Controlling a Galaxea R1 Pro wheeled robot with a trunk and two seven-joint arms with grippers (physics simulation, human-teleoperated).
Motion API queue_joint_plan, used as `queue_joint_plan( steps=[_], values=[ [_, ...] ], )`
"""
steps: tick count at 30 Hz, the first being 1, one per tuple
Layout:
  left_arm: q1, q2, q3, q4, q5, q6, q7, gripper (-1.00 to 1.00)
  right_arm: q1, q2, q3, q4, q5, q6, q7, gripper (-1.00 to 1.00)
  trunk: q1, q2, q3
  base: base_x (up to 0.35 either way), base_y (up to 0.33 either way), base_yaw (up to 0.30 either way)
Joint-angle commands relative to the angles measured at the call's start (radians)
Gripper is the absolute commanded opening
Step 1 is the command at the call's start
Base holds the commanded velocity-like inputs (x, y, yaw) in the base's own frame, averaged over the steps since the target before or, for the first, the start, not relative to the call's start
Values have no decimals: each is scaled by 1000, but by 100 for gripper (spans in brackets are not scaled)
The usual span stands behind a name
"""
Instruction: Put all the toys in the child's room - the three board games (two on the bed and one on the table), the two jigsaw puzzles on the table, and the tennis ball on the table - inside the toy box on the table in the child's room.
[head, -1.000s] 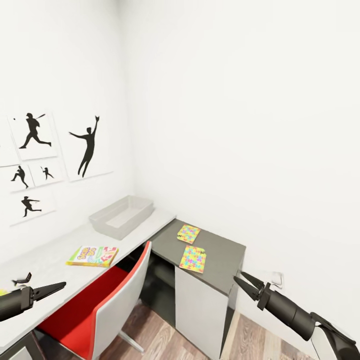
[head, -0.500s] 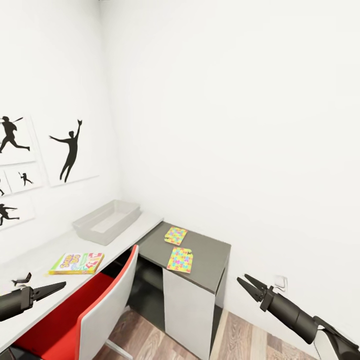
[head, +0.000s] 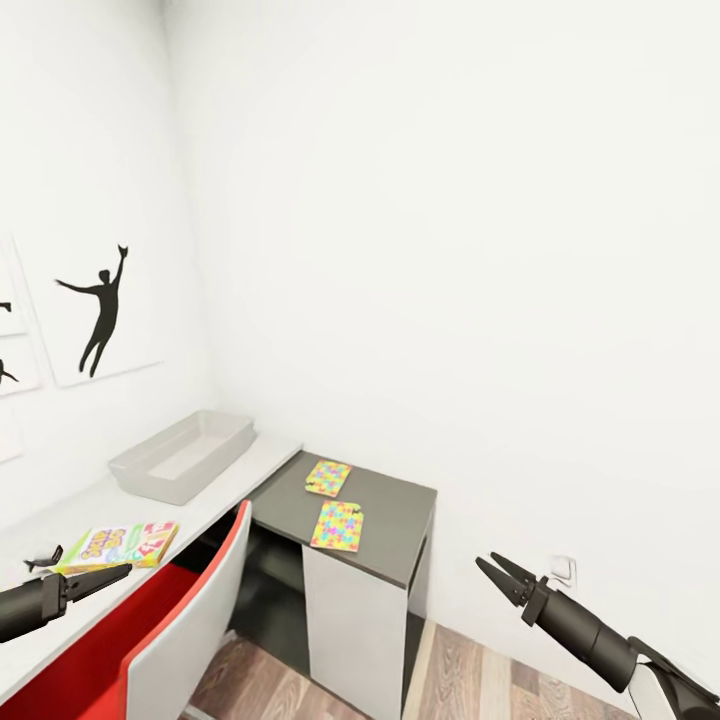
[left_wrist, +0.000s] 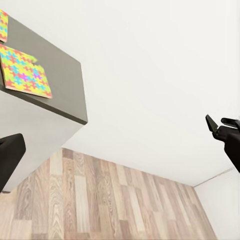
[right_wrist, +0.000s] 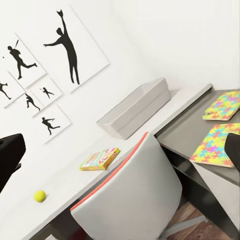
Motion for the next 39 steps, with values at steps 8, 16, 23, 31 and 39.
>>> queue_joint_plan(
  steps=[8, 16, 23, 31, 39],
  values=[
    [0, 0, -1, 0, -1, 11, -4, 100, -1, -1, -1, 3, -7, 9, 2, 100, 0, -1, 11, -54, 0, -188],
    [0, 0, -1, 0, -1, 11, -4, 100, -1, -2, -2, 4, -7, 11, 1, 100, 0, -1, 22, -104, 0, -188],
    [0, 0, -4, -2, -1, 12, -4, 100, -1, -2, -15, 21, -7, 14, -1, 100, 0, -1, 32, -13, 0, -188],
    [0, -1, -14, -4, -2, 35, -4, 100, -2, -2, -78, 100, -8, 17, -1, 100, 0, -1, 44, -2, 0, -188],
    [0, -1, -81, -4, -2, 61, -4, 100, -3, -2, -109, 143, -8, 23, -3, 100, 0, -1, 55, 0, 0, -188]
  ],
)
